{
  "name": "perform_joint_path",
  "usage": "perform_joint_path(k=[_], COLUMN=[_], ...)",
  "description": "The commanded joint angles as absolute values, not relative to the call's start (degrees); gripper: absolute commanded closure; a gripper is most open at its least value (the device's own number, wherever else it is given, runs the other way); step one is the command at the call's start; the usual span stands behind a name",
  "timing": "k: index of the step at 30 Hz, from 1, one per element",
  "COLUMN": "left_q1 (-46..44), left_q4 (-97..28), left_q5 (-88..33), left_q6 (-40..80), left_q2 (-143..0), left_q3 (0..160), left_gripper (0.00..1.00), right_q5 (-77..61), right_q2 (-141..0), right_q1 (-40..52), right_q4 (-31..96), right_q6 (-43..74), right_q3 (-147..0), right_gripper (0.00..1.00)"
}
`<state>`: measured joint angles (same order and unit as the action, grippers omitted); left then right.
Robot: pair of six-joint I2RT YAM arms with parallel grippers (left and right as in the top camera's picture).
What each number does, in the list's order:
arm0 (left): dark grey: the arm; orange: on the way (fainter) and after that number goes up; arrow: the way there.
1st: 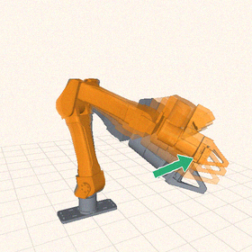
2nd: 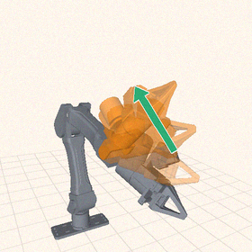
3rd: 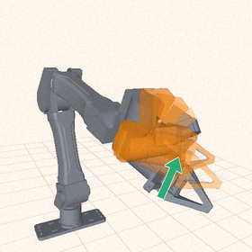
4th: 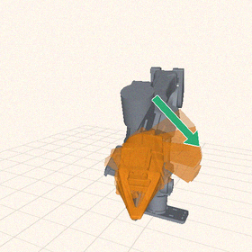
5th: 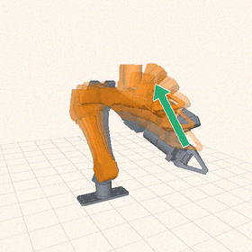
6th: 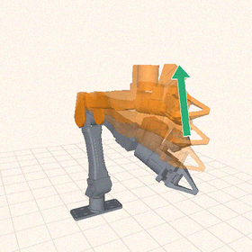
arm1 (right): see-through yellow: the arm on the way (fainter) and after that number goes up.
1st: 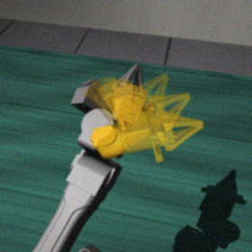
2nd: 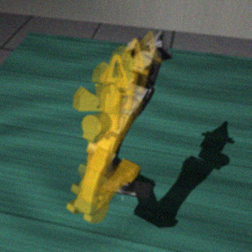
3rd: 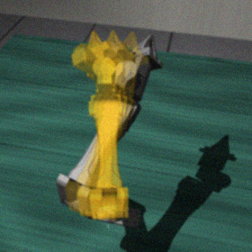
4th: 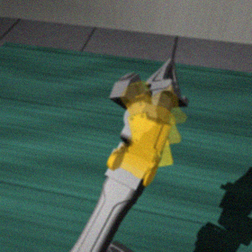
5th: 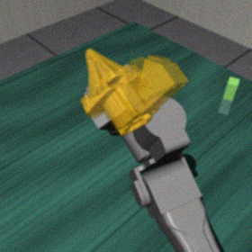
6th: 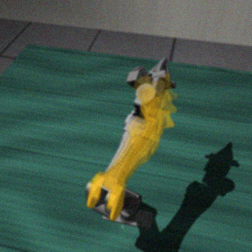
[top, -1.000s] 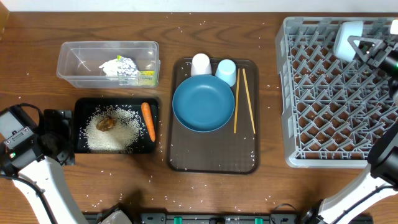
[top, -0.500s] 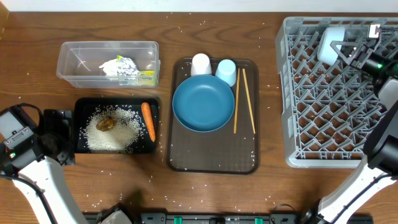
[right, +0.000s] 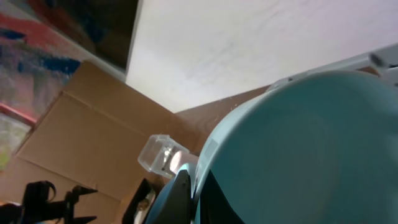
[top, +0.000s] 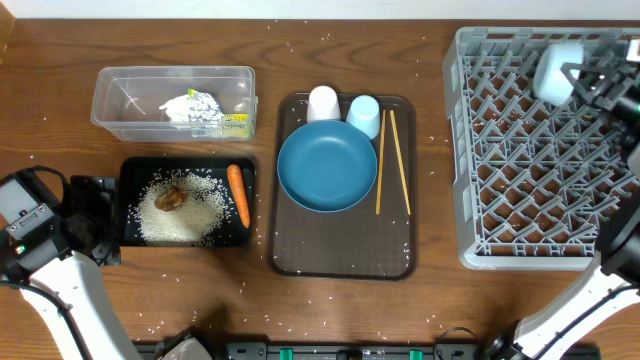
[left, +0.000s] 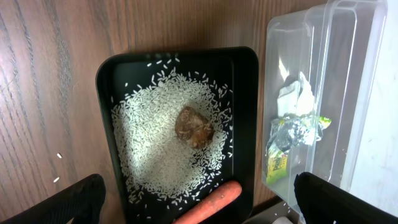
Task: Sort waste into correct bins and load items into the dishwasher rack
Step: 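Lower the bowl into the rack's back corner and release it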
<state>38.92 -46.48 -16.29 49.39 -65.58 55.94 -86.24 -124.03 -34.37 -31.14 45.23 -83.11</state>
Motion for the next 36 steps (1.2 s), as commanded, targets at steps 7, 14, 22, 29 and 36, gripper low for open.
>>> perform_joint_path(k=[7, 14, 22, 29, 36], left_q1=[39.1, 39.1, 39.1, 39.1, 39.1], left_q4=[-46.7, -46.7, -46.7, -46.7, -46.7], left_q5=[-15.8, -15.8, -15.8, -15.8, -15.8], left_q6=[48.5, 48.5, 48.5, 48.5, 48.5], left_q2=[-65.5, -65.5, -65.5, -65.5, -65.5], left_q3=[56.1, 56.1, 56.1, 56.1, 56.1], left_gripper=[0.02, 0.02, 0.02, 0.02, 0.02], right_q5=[-89.4, -89.4, -89.4, -89.4, -89.4], right_q2=[-124.1, -124.1, -124.1, -124.1, -124.1], right_q1=[-34.2, -33.8, -31.2, -25.9, -24.6], right_q4=[-32.4, -32.4, -35.4, -72.1, -86.6], right_q6=[50.8, 51.4, 51.4, 75.9, 93.4], right_q3=[-83.7, -83.7, -83.7, -85.7, -96.3], right_gripper=[0.99, 0.98, 0.69, 0.36, 0.01])
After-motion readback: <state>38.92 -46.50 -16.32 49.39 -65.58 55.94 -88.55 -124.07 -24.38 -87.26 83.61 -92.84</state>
